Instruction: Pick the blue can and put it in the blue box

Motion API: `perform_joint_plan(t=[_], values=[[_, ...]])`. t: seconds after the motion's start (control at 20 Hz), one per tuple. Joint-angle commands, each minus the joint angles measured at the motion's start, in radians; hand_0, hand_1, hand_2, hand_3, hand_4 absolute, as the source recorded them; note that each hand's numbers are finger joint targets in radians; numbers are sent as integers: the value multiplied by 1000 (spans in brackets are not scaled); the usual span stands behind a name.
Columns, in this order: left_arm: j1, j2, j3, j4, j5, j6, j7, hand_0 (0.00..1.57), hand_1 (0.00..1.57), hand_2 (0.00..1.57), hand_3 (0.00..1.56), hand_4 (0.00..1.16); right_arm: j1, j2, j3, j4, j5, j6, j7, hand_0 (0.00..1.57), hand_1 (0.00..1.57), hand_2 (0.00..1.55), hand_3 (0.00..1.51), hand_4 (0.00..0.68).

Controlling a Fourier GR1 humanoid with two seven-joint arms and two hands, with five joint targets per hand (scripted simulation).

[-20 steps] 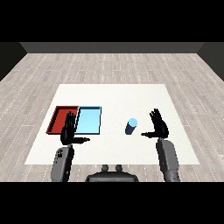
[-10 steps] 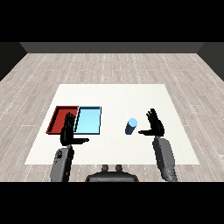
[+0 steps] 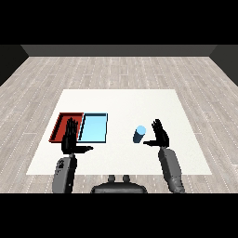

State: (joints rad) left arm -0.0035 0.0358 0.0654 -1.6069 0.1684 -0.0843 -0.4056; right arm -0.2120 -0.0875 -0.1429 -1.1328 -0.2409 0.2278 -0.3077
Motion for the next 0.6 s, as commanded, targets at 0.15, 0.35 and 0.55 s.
perform_joint_plan(t=[0.15,0.35,0.55], values=[[13,-2,-5,42,-29,0,-52,0,0,0,0,0,-101,-3,-8,134,-4,5,-25,0,0,0,0,0],[45,-1,-2,52,-32,-7,-105,0,0,0,0,0,-78,34,26,52,-4,-38,43,0,0,0,0,0],[31,20,10,-54,9,1,20,0,0,0,0,0,-115,26,14,183,1,-6,-32,0,0,0,0,0]])
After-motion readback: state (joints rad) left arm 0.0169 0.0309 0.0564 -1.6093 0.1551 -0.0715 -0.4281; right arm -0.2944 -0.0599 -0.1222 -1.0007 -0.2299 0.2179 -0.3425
